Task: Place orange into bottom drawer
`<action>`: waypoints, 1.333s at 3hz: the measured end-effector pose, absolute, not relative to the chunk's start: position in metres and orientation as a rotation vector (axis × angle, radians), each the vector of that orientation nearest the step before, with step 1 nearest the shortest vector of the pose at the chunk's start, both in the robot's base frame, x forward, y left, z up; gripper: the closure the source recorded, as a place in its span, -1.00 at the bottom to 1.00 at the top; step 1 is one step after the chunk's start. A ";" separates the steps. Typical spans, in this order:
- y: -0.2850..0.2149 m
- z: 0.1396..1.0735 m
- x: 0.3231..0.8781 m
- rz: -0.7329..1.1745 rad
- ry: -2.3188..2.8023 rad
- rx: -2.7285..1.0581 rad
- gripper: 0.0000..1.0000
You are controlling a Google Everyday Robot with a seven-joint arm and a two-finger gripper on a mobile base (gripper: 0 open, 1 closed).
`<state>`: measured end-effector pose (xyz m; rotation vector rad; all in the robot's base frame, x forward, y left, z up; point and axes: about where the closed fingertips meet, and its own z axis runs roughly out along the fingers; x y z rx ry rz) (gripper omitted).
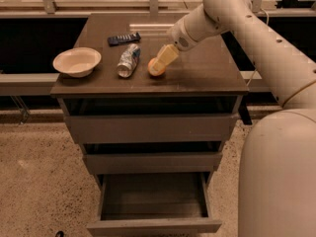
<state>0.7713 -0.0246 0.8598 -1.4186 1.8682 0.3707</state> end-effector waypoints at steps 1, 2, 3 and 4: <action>-0.030 0.850 0.765 0.370 1.884 -1.424 -1.00; -0.030 0.843 0.761 0.358 1.896 -1.446 -0.62; -0.028 0.839 0.759 0.365 1.901 -1.463 -0.15; -0.025 0.838 0.758 0.389 1.892 -1.474 0.32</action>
Offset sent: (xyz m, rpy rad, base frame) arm -0.0152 -0.0112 -0.0191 -0.0615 0.0192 0.0024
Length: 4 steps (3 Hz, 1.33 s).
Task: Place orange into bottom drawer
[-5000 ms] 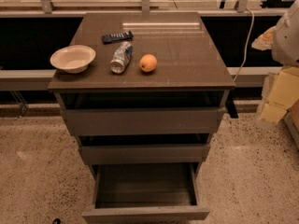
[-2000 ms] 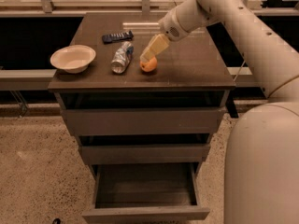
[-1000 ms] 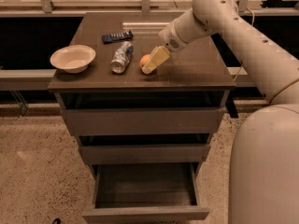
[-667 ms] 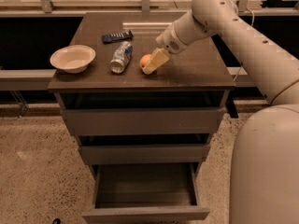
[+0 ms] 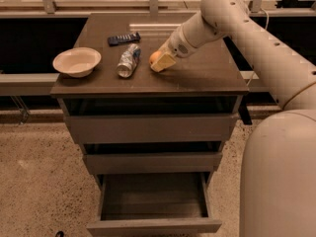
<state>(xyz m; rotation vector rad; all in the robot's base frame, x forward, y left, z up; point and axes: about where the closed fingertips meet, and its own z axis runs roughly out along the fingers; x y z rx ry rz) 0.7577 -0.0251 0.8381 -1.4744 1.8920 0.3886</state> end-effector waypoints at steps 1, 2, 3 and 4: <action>-0.037 0.856 0.757 0.497 1.773 -1.416 0.78; -0.084 0.897 0.732 0.519 1.643 -1.329 1.00; -0.116 0.907 0.674 0.542 1.565 -1.204 1.00; -0.169 0.848 0.620 0.514 1.662 -1.179 1.00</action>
Offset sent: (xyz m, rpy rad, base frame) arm -0.0898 -0.1530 0.0821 0.3644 -0.2110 -0.0043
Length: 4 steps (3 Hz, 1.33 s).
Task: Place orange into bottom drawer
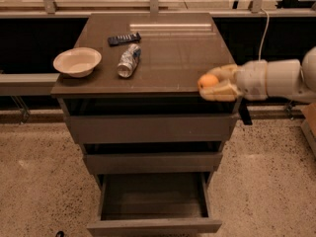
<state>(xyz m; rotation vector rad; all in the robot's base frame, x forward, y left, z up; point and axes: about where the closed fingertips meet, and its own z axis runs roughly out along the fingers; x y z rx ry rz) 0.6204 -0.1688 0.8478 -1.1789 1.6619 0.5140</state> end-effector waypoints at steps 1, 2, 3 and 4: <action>-0.192 0.756 0.570 0.555 1.803 -1.249 1.00; -0.201 0.690 0.535 0.613 1.901 -1.309 1.00; -0.201 0.690 0.536 0.612 1.900 -1.310 1.00; -0.153 0.716 0.555 0.548 1.726 -1.329 1.00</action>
Offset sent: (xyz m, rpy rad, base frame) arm -0.1245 -0.0526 -0.2288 -0.1976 0.3695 0.0897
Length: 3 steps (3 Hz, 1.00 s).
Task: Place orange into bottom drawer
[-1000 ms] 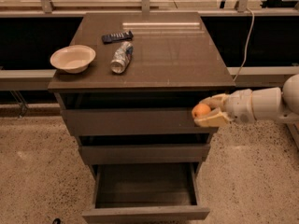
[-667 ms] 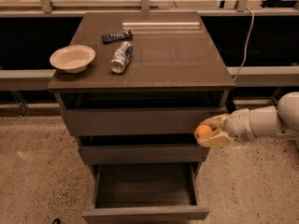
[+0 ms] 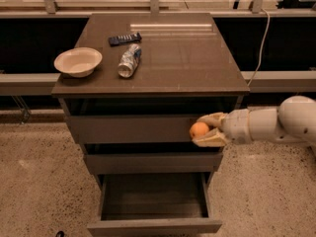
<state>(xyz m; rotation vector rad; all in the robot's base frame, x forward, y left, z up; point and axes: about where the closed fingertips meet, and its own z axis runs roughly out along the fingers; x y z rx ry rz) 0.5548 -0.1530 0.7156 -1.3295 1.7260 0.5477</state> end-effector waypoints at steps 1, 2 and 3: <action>-0.102 0.667 0.547 0.494 1.552 -1.376 1.00; -0.091 0.668 0.561 0.424 1.487 -1.372 1.00; -0.085 0.663 0.562 0.444 1.490 -1.383 1.00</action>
Offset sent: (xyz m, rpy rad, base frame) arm -0.0071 0.0392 -0.0372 0.0232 -0.1099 0.0530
